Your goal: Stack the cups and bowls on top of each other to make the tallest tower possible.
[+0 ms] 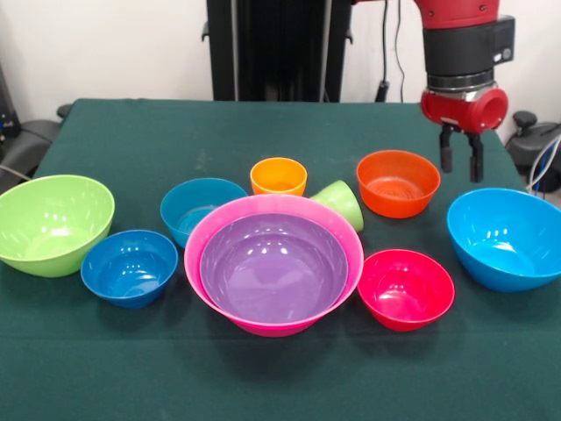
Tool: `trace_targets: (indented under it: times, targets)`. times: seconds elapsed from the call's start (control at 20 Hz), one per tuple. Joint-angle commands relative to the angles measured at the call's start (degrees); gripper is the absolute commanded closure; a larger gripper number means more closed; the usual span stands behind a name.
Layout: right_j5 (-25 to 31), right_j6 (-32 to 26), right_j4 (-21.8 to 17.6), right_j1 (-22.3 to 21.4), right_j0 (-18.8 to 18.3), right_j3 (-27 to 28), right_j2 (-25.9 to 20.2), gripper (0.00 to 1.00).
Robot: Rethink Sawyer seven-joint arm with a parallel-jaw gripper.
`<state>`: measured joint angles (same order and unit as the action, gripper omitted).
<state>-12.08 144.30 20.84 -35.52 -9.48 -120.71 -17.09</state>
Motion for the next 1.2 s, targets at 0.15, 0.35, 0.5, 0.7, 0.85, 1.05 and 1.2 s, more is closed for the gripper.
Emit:
trace_targets:
  times: [0.15, 0.35, 0.5, 0.7, 0.85, 1.05, 1.2]
  targets:
    - [-1.5, 15.6, 5.0, 1.1, 1.7, 4.0, -5.7, 0.0]
    - [-3.6, 14.8, 3.6, 4.2, 1.7, 6.4, -5.4, 0.0]
    - [-5.3, 13.7, 1.6, 7.4, 1.2, 8.5, -4.8, 0.0]
    - [-6.4, 12.8, 0.4, 10.0, 0.9, 9.8, -4.0, 0.0]
    - [-6.8, 12.2, -0.3, 10.7, 0.7, 10.0, -3.4, 0.0]
    - [-7.5, 11.4, -1.8, 11.9, -0.2, 10.3, -3.1, 0.0]
    - [-7.8, 10.7, -3.0, 12.6, -1.2, 10.4, -3.0, 0.0]
